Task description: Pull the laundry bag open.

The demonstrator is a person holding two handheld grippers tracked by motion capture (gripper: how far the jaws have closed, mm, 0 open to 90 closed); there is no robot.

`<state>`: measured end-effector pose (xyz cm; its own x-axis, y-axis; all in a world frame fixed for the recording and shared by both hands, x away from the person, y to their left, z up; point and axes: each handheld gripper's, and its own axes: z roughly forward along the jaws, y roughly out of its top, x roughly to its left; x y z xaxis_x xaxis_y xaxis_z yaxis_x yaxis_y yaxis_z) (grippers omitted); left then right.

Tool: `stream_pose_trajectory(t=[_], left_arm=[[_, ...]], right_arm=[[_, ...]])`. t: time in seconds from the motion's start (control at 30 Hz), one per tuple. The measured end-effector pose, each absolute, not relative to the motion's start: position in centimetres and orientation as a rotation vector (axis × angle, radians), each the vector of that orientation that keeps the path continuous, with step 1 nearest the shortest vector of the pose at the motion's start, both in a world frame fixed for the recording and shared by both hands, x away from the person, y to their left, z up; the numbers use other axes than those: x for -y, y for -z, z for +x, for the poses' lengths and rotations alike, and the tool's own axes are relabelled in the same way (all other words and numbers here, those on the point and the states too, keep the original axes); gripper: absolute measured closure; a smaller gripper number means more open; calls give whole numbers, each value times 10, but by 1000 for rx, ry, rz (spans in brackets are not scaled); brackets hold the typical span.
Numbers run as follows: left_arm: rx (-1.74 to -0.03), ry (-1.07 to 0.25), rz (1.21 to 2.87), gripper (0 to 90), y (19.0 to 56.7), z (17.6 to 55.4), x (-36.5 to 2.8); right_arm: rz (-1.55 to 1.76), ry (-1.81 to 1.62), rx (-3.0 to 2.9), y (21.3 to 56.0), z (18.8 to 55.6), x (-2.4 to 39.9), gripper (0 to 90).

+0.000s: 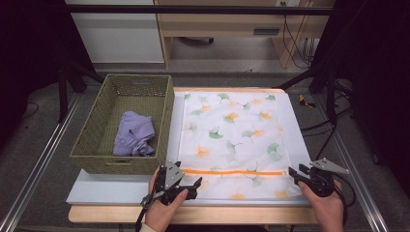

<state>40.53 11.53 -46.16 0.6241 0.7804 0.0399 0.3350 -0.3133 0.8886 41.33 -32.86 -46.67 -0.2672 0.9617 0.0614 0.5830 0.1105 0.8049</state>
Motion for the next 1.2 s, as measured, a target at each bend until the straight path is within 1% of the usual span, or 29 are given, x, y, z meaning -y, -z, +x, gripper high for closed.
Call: stream_pose_trajectory(t=[0.03,0.07,0.13,0.33,0.6,0.67,0.73,0.9,0.93,0.97,1.2], left_arm=[[-884,-591,1903,113,461,405,-115],[-882,-593,1904,113,461,405,-115],[-879,-591,1906,119,461,405,-114],[-882,-590,1917,125,461,405,-113],[-883,-584,1915,132,461,404,-113],[-884,-575,1925,155,460,404,-112],[-877,-581,1934,159,460,403,-111],[-861,-595,1944,169,461,402,-107],[-858,-596,1947,170,461,402,-106],[-854,-601,1953,172,462,402,-105],[-845,-601,1963,177,462,402,-102]], right_arm=[[1511,-1019,-1914,467,414,329,586],[1511,-1019,-1914,467,414,329,586],[1522,-1010,-1925,469,415,328,630],[1568,-969,-1944,474,418,330,668],[1596,-976,-1971,478,420,329,680],[1584,-963,-1984,479,421,326,685],[1571,-940,-1991,479,421,324,692],[1571,-911,-1981,480,420,320,736],[1564,-907,-1985,480,421,319,754],[1568,-891,-1987,480,421,317,798],[1579,-862,-1998,476,422,311,847]])
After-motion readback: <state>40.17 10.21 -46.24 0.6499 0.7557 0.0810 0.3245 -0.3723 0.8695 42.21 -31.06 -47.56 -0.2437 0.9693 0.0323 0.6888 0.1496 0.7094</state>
